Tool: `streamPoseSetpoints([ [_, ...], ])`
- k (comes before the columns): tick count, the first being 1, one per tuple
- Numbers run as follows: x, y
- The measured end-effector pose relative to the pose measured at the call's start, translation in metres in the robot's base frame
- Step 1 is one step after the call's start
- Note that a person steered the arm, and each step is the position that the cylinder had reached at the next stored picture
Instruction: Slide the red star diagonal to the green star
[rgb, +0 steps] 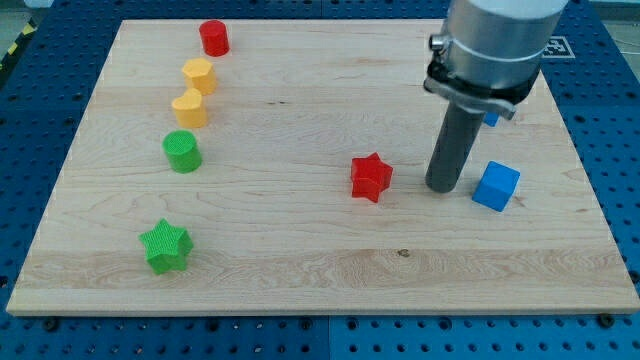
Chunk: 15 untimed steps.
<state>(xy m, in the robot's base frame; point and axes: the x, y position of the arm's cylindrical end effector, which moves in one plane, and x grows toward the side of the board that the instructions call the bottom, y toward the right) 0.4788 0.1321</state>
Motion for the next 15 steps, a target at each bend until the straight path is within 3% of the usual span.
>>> streamPoseSetpoints([
  [1,-0.05,-0.007],
  [2,-0.058,-0.02],
  [5,0.008,-0.05],
  [10,-0.026,-0.131],
  [14,-0.028,-0.078],
  [15,-0.028,-0.089],
])
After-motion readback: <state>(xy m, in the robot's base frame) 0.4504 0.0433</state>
